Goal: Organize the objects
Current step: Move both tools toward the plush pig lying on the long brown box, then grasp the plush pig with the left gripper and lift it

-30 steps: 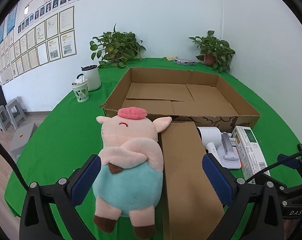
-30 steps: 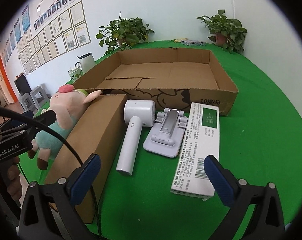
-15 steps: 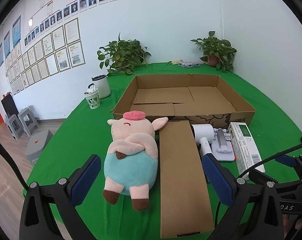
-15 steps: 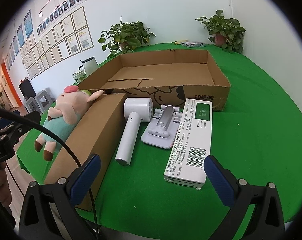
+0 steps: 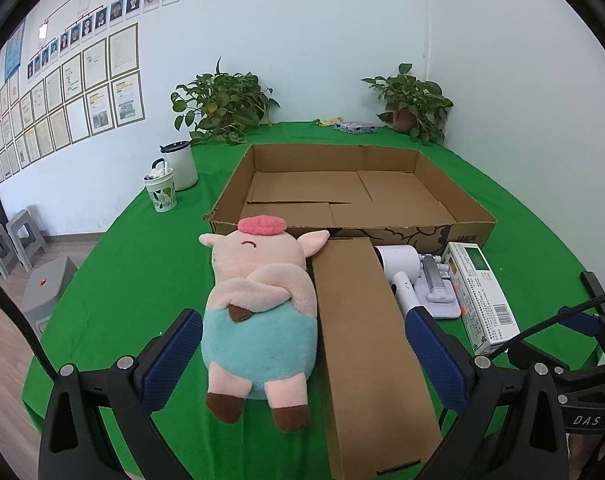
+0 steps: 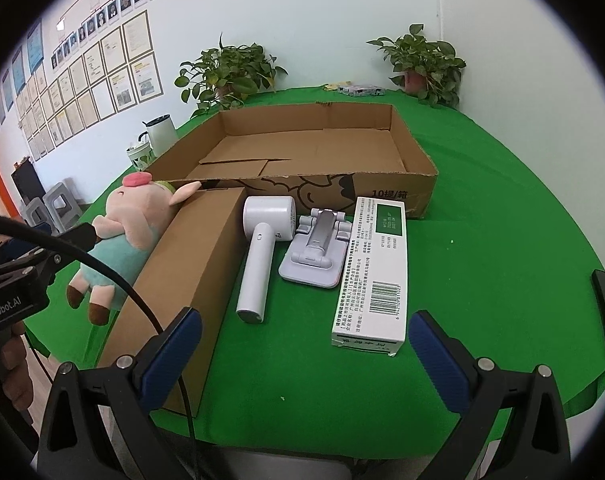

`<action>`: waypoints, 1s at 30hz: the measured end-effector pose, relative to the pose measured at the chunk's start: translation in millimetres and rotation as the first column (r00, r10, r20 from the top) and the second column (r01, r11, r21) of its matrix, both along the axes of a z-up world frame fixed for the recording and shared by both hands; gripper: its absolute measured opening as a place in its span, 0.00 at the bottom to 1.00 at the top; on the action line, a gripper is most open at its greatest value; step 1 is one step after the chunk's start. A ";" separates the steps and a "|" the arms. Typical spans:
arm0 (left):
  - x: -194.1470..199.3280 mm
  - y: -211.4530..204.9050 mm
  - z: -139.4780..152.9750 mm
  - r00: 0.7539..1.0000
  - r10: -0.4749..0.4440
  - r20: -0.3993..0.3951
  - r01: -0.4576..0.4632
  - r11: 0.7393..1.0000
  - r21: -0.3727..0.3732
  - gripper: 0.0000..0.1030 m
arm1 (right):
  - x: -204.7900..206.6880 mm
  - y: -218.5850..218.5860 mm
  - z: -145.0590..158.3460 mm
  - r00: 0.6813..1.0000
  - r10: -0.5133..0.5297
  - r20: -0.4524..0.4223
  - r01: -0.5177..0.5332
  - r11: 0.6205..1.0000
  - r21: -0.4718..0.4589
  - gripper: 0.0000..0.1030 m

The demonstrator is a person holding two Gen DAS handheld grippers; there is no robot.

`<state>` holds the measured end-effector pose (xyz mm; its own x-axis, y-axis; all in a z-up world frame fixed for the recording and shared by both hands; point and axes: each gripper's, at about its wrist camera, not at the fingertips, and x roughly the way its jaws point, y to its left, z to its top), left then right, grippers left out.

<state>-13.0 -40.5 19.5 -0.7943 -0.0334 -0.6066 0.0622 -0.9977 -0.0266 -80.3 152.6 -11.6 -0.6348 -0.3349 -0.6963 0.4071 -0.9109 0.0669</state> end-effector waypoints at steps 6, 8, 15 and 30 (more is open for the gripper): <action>2.3 -25.1 -12.1 0.999 0.033 0.027 -0.033 0.999 0.014 0.99 | 0.9 -25.9 -1.6 1.000 0.029 0.009 -0.029 0.999 0.024 1.00; 2.3 -32.7 -14.8 0.998 0.053 0.033 -0.053 0.998 0.020 0.99 | 0.0 -36.5 -2.5 0.998 0.057 0.007 -0.057 0.998 0.032 1.00; -7.5 -46.5 -23.5 0.993 0.103 0.065 -0.105 0.994 0.030 0.99 | -9.4 -54.5 -4.8 0.992 0.126 0.010 -0.126 0.991 0.044 1.00; -47.8 -39.7 -22.5 0.995 0.049 0.087 -0.050 0.999 0.008 0.99 | -32.7 -45.0 -2.7 0.994 0.106 0.010 -0.106 0.994 0.009 1.00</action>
<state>-60.8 -80.2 -3.0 -0.7360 -0.0648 -0.6739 0.1142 -0.9930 -0.0291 -113.1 107.5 -14.3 -0.5895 -0.3930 -0.7057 0.5006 -0.8634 0.0627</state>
